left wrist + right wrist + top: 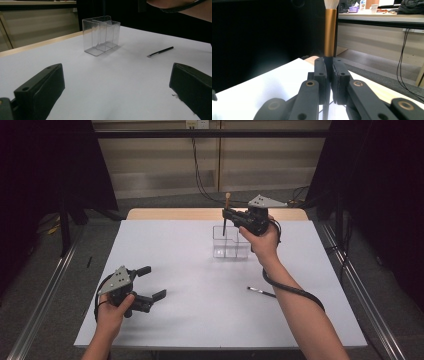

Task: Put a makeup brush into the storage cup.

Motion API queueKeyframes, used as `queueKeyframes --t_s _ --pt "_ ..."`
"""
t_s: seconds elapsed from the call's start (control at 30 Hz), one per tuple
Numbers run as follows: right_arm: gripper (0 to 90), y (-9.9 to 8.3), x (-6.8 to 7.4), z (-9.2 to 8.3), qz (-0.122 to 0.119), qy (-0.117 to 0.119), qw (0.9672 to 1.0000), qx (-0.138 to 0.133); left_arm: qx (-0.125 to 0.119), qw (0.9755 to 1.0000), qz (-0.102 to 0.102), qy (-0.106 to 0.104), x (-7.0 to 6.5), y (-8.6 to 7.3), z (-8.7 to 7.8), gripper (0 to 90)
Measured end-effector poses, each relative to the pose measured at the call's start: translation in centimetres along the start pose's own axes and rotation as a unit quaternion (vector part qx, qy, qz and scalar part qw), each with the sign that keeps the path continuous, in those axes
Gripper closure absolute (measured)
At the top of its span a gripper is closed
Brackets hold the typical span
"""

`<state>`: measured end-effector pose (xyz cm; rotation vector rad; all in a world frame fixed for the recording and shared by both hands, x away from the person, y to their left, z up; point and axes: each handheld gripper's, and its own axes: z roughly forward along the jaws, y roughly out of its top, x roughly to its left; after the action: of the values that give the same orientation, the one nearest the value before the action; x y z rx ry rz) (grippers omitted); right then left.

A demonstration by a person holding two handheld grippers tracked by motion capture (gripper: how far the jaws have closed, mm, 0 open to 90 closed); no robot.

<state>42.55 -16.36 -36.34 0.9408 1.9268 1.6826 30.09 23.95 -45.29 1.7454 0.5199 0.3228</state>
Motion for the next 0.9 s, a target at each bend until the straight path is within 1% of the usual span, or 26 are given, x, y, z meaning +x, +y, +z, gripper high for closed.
queueKeyframes --t_s 0.1,0.17,0.23,0.43,0.53,0.57,0.67,0.9 --pt "84.7 0.1 -0.1 0.3 0.002 -0.004 1.0 0.0 0.001 1.0 0.0 -0.001 0.0 0.0 0.0 0.0" --pt "84.7 0.1 0.0 0.4 -0.001 -0.006 1.0 0.0 0.004 1.0 0.005 0.0 0.0 0.0 0.0 0.0" --pt "84.7 0.1 0.1 0.6 -0.006 -0.008 1.0 0.002 0.002 1.0 0.003 -0.001 0.0 -0.1 0.0 0.0" --pt "84.7 -0.4 0.0 0.9 -0.01 -0.012 0.9998 0.008 0.003 1.0 0.009 0.0 0.0 -0.1 -0.1 0.0" --pt "84.7 -0.6 0.0 1.1 -0.016 -0.012 0.9998 0.009 0.002 1.0 0.008 0.0 0.0 -0.1 -0.1 0.0" --pt "84.7 -0.6 0.0 1.1 -0.017 -0.013 0.9997 0.01 0.001 1.0 0.004 0.0 0.0 -0.1 -0.1 0.0" --pt "84.7 -1.0 -0.1 1.3 -0.016 -0.014 0.9997 0.015 0.002 1.0 0.005 0.0 0.0 -0.1 -0.1 0.0" --pt "84.6 -1.7 -0.3 1.5 -0.012 -0.017 0.9996 0.018 0.002 1.0 0.005 -0.001 0.0 -0.1 -0.2 0.0"
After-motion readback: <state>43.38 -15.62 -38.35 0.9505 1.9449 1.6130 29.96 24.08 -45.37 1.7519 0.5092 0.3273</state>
